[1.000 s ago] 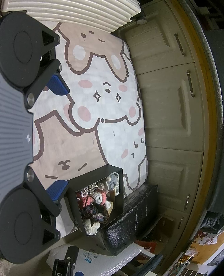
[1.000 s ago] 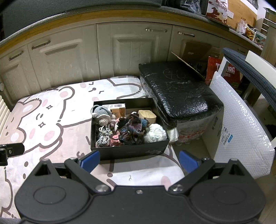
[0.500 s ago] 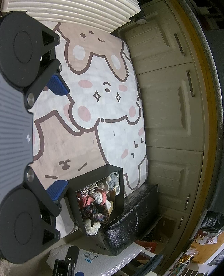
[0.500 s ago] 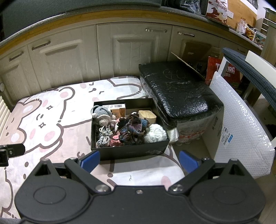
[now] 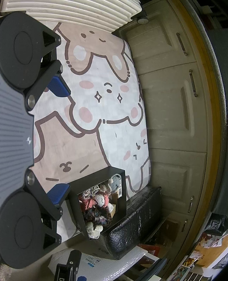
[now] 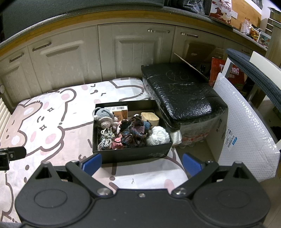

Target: Organize objects

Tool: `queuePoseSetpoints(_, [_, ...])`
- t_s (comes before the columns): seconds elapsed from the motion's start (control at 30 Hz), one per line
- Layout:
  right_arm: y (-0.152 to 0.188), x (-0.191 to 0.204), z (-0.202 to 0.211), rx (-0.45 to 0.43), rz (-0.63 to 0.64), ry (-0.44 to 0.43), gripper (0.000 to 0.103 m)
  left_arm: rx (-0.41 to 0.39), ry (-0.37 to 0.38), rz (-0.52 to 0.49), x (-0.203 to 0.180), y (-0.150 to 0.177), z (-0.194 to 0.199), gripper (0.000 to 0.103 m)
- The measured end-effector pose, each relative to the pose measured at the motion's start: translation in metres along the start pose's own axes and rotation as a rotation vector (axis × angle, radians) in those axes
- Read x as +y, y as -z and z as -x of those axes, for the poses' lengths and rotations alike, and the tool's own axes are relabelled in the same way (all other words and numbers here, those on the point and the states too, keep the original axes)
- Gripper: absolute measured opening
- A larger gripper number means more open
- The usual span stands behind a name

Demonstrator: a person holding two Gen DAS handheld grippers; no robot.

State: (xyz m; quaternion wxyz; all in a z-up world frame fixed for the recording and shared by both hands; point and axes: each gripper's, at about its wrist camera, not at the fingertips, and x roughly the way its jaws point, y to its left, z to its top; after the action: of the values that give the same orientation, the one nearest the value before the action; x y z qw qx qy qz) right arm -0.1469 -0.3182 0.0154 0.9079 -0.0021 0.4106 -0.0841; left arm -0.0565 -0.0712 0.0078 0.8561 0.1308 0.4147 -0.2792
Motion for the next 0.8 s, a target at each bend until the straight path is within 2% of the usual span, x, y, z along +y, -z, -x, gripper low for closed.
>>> queuePoseSetpoints(0.8, [-0.0023,0.0051,0.0016,0.0,0.004,-0.004,0.1,-0.001,0.002,0.0,-0.0007,0.0,0.0002,0.103])
